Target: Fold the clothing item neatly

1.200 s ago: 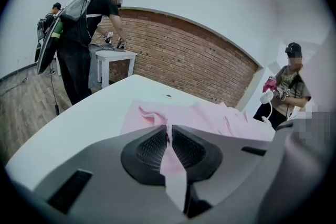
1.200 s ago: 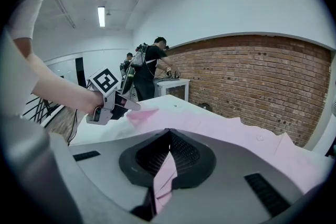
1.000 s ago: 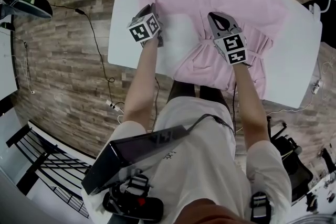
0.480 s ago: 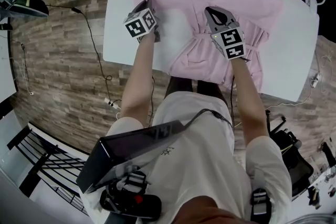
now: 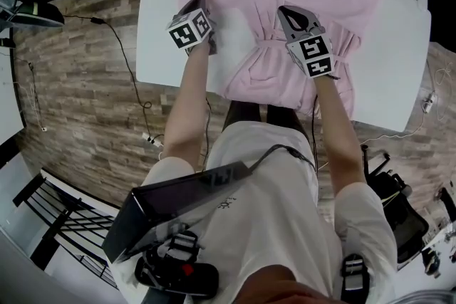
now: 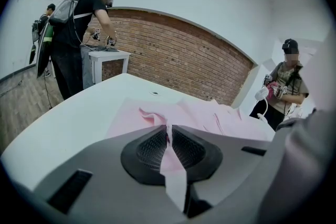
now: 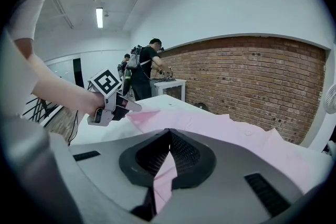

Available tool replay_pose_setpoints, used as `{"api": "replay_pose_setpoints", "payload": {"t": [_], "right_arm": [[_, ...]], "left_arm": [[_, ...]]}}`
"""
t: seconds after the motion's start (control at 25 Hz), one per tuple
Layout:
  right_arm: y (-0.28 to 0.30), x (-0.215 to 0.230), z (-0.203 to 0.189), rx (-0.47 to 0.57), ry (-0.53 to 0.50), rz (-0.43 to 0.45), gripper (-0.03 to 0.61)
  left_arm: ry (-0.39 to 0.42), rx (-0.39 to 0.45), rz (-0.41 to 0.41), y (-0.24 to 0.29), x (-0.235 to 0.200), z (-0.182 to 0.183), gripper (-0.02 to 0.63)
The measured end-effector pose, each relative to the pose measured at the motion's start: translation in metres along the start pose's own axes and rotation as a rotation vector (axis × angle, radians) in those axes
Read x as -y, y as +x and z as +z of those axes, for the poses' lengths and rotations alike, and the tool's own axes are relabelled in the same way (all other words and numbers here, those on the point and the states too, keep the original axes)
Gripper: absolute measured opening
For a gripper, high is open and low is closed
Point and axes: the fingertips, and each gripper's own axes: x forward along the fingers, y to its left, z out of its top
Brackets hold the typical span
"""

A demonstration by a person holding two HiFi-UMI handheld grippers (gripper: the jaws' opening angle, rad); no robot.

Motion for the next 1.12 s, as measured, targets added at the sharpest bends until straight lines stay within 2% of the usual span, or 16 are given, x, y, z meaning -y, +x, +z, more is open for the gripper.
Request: {"api": "replay_pose_setpoints", "payload": {"t": [0.56, 1.12], "right_arm": [[-0.022, 0.017, -0.013, 0.004, 0.014, -0.027, 0.005], [-0.051, 0.04, -0.027, 0.008, 0.039, -0.067, 0.005]], "left_arm": [[0.024, -0.007, -0.031, 0.007, 0.032, -0.005, 0.033], [0.06, -0.008, -0.084, 0.017, 0.084, -0.007, 0.032]]}}
